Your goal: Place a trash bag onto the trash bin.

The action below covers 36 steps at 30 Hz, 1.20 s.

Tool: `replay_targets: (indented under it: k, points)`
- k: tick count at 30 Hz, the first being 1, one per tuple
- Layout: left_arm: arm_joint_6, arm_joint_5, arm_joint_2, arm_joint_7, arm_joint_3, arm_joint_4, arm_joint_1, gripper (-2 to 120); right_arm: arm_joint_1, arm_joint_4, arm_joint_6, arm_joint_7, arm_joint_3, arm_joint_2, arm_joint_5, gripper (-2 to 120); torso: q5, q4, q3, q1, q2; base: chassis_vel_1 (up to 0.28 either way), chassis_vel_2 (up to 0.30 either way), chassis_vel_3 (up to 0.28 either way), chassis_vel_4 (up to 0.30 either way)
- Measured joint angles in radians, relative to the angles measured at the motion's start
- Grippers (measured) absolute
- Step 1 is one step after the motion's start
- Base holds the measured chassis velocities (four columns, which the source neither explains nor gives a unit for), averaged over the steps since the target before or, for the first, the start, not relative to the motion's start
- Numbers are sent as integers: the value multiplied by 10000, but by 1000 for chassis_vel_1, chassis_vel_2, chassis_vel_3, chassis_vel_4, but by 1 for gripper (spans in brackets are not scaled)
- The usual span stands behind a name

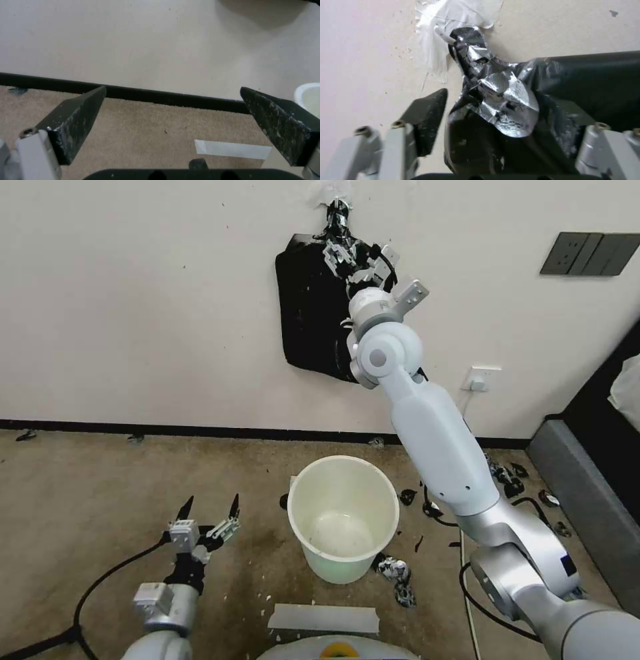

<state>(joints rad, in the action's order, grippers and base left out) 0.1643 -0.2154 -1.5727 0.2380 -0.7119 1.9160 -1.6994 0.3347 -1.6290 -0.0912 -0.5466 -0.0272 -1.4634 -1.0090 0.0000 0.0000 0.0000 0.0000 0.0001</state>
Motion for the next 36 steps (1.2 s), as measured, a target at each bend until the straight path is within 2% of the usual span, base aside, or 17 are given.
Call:
replay_targets:
  k: [1,5,6,9,10,13,14,16,17,20,36]
  points:
    - [0,0,0,0,0,0,0,100,0,0,0,0,0,0,0,72,0,0,0,0,0,0,0,0,0]
    - [3,-2,20,-5,-27,-37,-2,100,-105,227,24,59,-62,-51,15,53,0,0,0,0,0,0,0,0,0]
    - [3,-2,20,-5,-27,-37,-2,100,-105,227,24,59,-62,-51,15,53,0,0,0,0,0,0,0,0,0]
    - [6,-5,20,-8,-40,-48,-7,100,-93,236,38,91,-31,-35,45,40,0,0,0,0,0,0,0,0,0]
    - [6,-5,20,-8,-40,-48,-7,100,-93,236,38,91,-31,-35,45,40,0,0,0,0,0,0,0,0,0]
    - [8,-8,20,-11,-42,-60,-5,100,-58,218,43,109,-4,5,78,25,0,0,0,0,0,0,0,0,0]
    - [8,-8,20,-11,-42,-60,-5,100,-58,218,43,109,-4,5,78,25,0,0,0,0,0,0,0,0,0]
    - [8,-7,20,-13,-41,-64,2,100,-57,216,45,124,23,56,93,13,0,0,0,0,0,0,0,0,0]
    - [8,-7,20,-13,-41,-64,2,100,-57,216,45,124,23,56,93,13,0,0,0,0,0,0,0,0,0]
    - [8,-2,14,-15,-33,-75,5,100,-68,241,49,134,56,92,110,2,0,0,0,0,0,0,0,0,0]
    - [17,5,13,-17,-31,-83,-8,100,268,-270,-21,-269,445,409,695,0,0,0,0,0,0,0,0,0,0]
